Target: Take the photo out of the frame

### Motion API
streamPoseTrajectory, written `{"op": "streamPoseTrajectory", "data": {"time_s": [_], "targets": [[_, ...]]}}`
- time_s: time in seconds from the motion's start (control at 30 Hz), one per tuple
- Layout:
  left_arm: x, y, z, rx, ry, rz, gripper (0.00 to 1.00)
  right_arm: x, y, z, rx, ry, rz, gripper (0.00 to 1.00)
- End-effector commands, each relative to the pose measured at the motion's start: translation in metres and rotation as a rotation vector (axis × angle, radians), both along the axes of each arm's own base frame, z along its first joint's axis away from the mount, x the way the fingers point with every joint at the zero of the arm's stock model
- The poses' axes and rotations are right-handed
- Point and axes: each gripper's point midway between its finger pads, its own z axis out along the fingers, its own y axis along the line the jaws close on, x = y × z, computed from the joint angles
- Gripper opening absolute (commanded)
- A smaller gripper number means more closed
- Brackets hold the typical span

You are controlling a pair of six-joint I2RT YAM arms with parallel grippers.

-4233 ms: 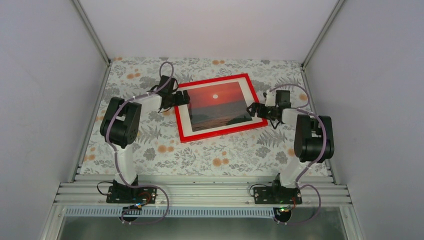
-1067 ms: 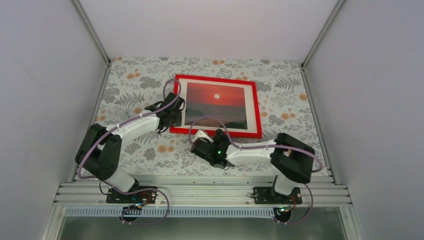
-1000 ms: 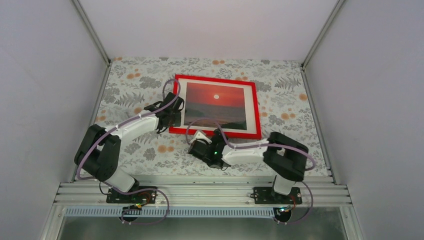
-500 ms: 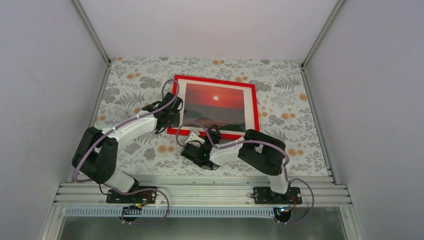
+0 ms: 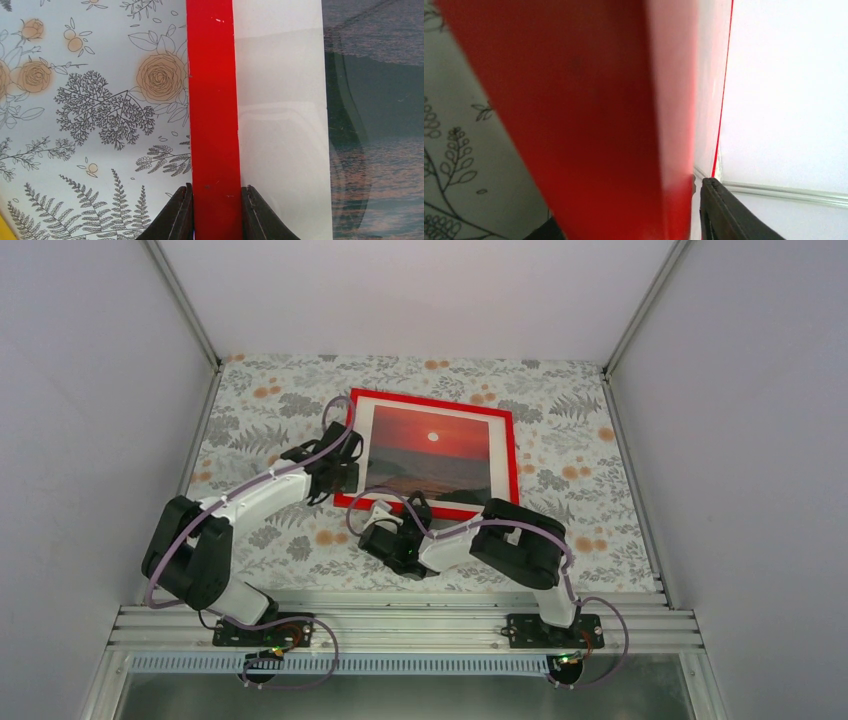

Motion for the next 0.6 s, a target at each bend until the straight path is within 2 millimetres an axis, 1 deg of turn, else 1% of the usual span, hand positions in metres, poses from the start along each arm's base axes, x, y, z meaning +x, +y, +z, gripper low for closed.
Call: {"op": "streamPoseTrajectory", "data": {"time_s": [0.0,0.07,0.13,0.37,0.5,0.53,0.57], "targets": [[0.009,-0.016,0.025,-0.099,-0.06,-0.056,0.12,0.007,0.003,0.011,0.021,-0.042,-0.012,0.38],[0.01,-0.013,0.025,-0.101,-0.057,-0.052,0.12,0.007,0.002,0.017,0.022,-0.046,-0.014,0.32],[0.01,-0.011,0.026,-0.11,-0.057,-0.051,0.12,0.008,0.002,0.027,0.032,-0.057,-0.014,0.26],[0.011,-0.008,0.045,-0.181,-0.092,-0.052,0.2,0.007,0.001,0.069,0.076,-0.091,-0.021,0.05],[0.01,-0.007,0.066,-0.237,-0.136,-0.048,0.3,0.004,0.004,0.087,0.097,-0.077,0.002,0.04],[0.009,-0.006,0.073,-0.251,-0.15,-0.046,0.36,0.003,0.005,0.09,0.101,-0.074,0.009,0.04],[0.009,-0.004,0.08,-0.266,-0.165,-0.043,0.38,0.001,0.005,0.093,0.101,-0.071,0.016,0.04]]}}
